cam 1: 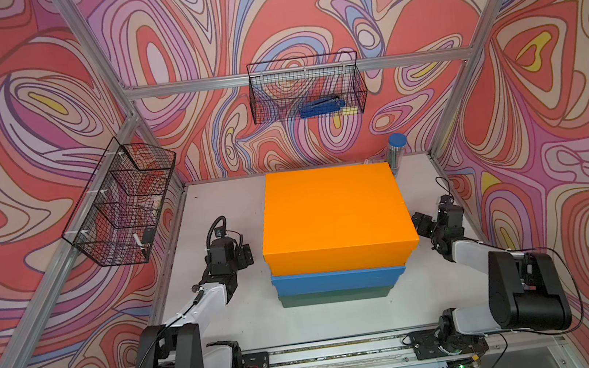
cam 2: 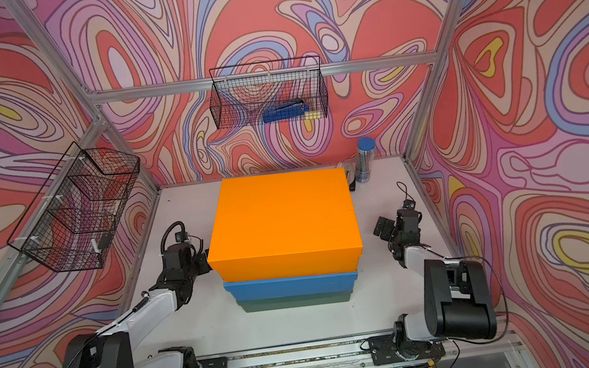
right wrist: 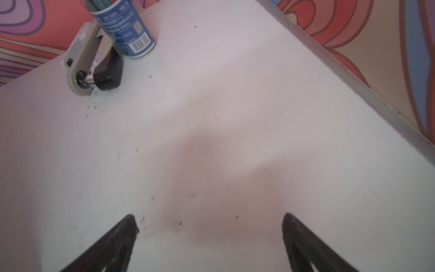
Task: Stack the shoeboxes
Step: Reset both arms
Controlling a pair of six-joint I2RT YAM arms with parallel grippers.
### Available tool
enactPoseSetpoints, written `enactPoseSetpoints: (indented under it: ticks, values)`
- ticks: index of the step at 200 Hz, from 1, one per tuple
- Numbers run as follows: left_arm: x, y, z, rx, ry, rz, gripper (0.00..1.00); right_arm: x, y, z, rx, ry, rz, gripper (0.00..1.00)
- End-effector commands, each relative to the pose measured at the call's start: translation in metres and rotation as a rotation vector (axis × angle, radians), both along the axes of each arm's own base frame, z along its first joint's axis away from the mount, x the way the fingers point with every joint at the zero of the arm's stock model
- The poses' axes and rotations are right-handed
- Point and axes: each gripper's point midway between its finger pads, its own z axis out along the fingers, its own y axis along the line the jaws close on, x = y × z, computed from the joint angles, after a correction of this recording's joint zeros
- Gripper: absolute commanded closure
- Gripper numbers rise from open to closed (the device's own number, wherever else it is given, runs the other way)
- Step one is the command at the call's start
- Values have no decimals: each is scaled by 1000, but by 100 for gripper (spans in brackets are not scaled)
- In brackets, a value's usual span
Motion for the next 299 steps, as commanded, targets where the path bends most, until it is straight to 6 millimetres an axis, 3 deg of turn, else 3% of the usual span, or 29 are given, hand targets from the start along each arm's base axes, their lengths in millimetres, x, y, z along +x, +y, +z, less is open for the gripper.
enactPoseSetpoints:
  ticks: [1,16,35,50,61,108,135,157,207,231,247,299]
  values:
    - [36,1,39,16,-208,3,0,26,5,54,-144,-302,23,2]
    - [44,-1,37,19,-198,-12,0,30,10,63,-176,-373,36,2]
    - [45,-16,36,-4,-192,-99,0,39,21,49,-165,-375,80,2]
    - [40,-25,42,-11,-243,-146,0,46,46,35,-233,-357,161,2]
    - [35,-25,45,-18,-264,-144,0,53,54,36,-269,-355,172,2]
    - [33,-21,45,25,-258,-143,0,58,58,30,-272,-309,195,2]
    - [35,-2,54,112,-334,-80,0,57,57,32,-278,-323,185,2]
    - [44,-4,33,114,-357,-100,0,57,57,32,-277,-323,187,2]
    - [48,13,27,121,-299,8,0,62,57,28,-271,-295,192,2]
    - [43,4,30,119,-334,-42,0,62,58,28,-269,-292,196,2]
    - [50,-1,27,129,-328,-83,0,62,58,28,-269,-293,195,2]
    - [51,-2,28,118,-323,-89,0,67,60,23,-257,-268,210,2]
